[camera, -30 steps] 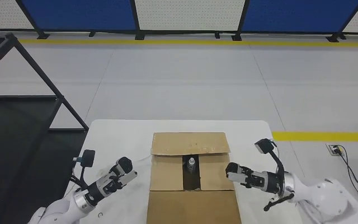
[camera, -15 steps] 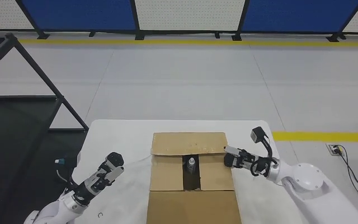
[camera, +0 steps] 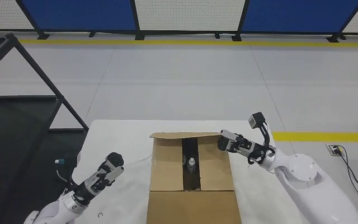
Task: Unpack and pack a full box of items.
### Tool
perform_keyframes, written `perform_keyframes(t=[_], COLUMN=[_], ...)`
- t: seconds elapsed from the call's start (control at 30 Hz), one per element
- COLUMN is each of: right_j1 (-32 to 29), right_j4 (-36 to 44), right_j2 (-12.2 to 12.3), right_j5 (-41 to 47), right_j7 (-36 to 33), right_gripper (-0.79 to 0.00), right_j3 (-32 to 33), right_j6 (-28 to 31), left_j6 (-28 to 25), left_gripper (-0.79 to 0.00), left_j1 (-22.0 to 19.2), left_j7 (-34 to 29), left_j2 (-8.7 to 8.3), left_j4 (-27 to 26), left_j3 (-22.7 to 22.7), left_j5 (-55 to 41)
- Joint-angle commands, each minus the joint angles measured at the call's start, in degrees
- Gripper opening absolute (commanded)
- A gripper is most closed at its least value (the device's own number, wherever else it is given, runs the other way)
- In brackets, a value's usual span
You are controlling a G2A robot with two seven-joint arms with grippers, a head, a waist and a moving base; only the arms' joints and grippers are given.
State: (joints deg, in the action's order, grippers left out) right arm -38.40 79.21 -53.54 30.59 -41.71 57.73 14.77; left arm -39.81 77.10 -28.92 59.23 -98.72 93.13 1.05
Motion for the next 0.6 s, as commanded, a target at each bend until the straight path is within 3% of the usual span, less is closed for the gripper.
perform_keyframes(t=[0.0, 0.1, 0.57], right_j1=[1.9, 4.4, 3.9], right_j4=[-0.7, -1.6, -0.2], right_j2=[-0.6, -1.5, -1.8], right_j5=[-1.4, -2.0, -2.3], right_j7=[1.6, 2.9, 4.1], right_gripper=[0.0, 0.0, 0.0], right_j3=[-0.7, -1.9, -2.6], right_j6=[-0.9, -2.9, -5.1], left_j6=[0.0, 0.0, 0.0], left_gripper=[0.0, 0.0, 0.0], left_j1=[0.0, 0.0, 0.0], left_j7=[0.0, 0.0, 0.0], left_j2=[0.0, 0.0, 0.0], left_j4=[0.0, 0.0, 0.0], left_j3=[0.0, 0.0, 0.0], left_j5=[0.0, 0.0, 0.0])
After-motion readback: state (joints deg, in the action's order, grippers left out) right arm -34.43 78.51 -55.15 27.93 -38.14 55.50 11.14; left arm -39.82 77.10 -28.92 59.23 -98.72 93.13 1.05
